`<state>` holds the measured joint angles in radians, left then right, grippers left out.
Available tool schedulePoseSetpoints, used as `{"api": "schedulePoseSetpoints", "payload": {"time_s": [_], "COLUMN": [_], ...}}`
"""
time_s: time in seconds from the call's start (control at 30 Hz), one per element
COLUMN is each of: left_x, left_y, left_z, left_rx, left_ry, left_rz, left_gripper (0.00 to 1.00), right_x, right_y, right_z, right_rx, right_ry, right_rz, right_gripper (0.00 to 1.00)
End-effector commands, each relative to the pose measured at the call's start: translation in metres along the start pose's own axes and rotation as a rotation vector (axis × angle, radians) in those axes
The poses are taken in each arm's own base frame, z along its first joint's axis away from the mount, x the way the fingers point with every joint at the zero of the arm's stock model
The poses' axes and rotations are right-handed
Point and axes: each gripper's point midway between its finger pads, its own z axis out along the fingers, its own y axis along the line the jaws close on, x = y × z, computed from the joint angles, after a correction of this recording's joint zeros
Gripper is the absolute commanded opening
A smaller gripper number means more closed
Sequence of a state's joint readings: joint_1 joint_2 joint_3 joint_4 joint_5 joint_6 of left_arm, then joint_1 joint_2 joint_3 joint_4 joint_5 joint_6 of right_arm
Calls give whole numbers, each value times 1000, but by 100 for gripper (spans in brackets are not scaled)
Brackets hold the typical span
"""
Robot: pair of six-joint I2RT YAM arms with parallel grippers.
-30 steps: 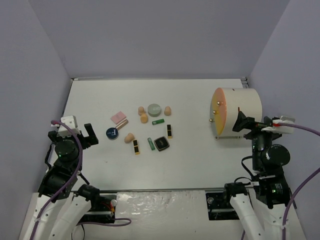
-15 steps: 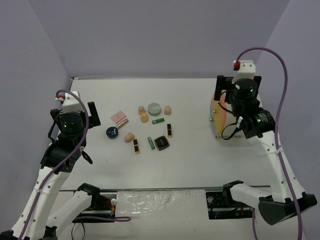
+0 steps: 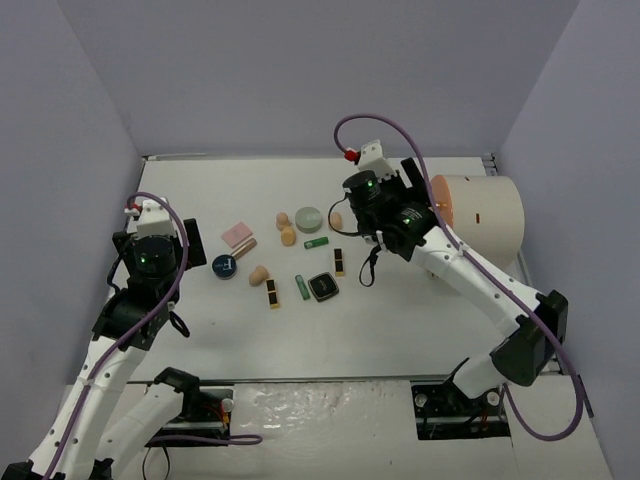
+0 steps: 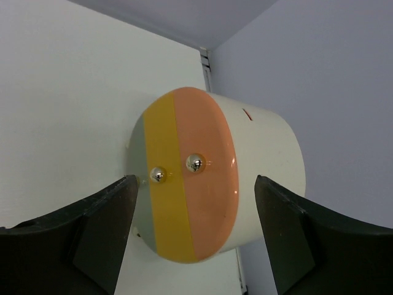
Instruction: Organize the makeup
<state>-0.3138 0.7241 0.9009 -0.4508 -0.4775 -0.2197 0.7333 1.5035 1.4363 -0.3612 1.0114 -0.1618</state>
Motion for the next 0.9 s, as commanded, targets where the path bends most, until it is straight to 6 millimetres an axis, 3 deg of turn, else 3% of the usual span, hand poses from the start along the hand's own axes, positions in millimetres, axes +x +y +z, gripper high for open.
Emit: {"api": "schedulePoseSetpoints", "payload": {"time_s": [0.0,0.27,0.87], "left_x": [-23,-21,-21], "left_y": [0,-1,-4], "left_z": [-2,-3,-3], "left_rx": [-1,8,23], "left_ry": [-73,-68,-67], "left_rz": [-66,-66,-71], "left_gripper": [97,97,97], "right_x": [6,23,58], "right_y": [-27,-23,-6], "right_z": [3,27,60], "right_rx": [243,354,421], "right_ry": [58,155,260], "right_rz": [-94,-247,-359], "right_gripper": [69,63,54]}}
